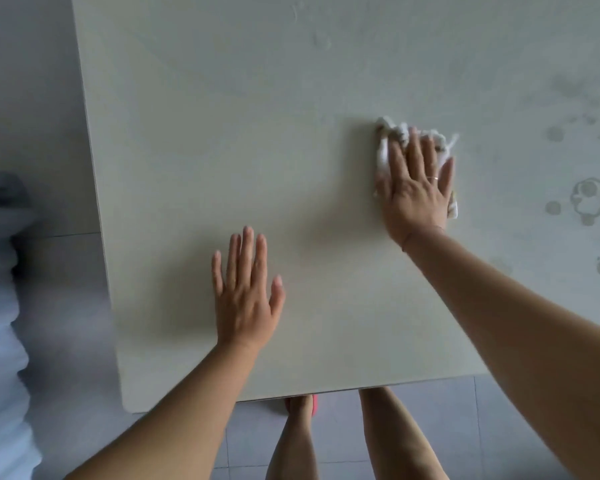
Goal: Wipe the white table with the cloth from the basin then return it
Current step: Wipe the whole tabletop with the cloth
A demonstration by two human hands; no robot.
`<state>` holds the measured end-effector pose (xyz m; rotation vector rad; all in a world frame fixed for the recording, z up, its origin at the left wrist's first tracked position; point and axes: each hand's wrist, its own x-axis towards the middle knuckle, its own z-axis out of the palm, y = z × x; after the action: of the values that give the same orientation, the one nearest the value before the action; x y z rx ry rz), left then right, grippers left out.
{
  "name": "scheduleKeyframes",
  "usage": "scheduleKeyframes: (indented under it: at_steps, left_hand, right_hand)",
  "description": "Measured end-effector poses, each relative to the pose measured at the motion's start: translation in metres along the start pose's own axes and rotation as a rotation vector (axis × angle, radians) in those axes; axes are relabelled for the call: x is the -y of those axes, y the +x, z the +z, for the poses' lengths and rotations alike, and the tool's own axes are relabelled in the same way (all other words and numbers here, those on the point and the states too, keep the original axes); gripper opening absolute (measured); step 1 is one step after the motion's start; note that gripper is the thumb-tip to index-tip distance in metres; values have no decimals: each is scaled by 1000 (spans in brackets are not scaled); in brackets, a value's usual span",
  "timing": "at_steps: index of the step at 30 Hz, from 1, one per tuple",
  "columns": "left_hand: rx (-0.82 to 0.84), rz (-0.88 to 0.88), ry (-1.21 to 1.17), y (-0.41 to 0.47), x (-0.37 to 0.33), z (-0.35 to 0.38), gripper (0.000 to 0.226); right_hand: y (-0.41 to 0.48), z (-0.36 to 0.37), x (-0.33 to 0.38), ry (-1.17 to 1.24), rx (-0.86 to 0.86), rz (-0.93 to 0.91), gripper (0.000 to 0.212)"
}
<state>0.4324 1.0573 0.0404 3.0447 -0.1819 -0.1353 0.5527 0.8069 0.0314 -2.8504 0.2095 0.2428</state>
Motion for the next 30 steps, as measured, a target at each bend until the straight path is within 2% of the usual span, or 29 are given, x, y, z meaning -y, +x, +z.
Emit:
scheduleKeyframes:
  at_steps: [2,3,7,9,11,14,16,17,19,21,23,24,25,28,30]
  left_hand:
    - [-34,1,-34,39,-6,-4,60]
    - [-54,-4,-47,59,-10,-5,60]
    - [-69,-34,-49,129,-22,-6,57]
    - [-35,-21,-53,145,-22,-3,58]
    - [-2,-13,-63,149,-20,1,59]
    - [-14,-10,-82,148,-20,3,60]
    - [-16,-10,-97,148,-19,2,60]
    - [-15,-10,-105,149,-19,1,59]
    - [-14,-13,-130,151,-20,-1,58]
    - [-16,-21,-144,151,-20,-2,57]
    - [-7,-21,-126,150,-20,-2,59]
    - [6,-23,-116,150,-20,-1,62]
    - [15,-27,-111,150,-20,-1,64]
    - [11,-31,-110,151,-20,-1,65]
    - [16,-25,-109,151,-19,0,65]
  right_hand:
    - [-1,6,23,39,-29,176,58]
    - [-8,10,38,45,-22,140,58]
    - [-32,14,54,-42,120,-441,53]
    - [-13,6,34,-128,124,-592,53]
    - [10,0,17,-136,81,-508,53]
    - [33,0,18,4,-3,-75,54]
    - [27,8,47,53,-26,85,57]
    - [19,13,63,62,-9,47,58]
    - [-2,19,82,33,74,-210,56]
    - [0,14,71,-42,143,-485,54]
    - [29,2,43,-139,137,-621,56]
    - [45,-3,28,-165,106,-583,57]
    - [62,-9,15,-151,82,-462,56]
    - [88,-15,9,12,11,4,56]
    - [80,-7,41,34,0,108,57]
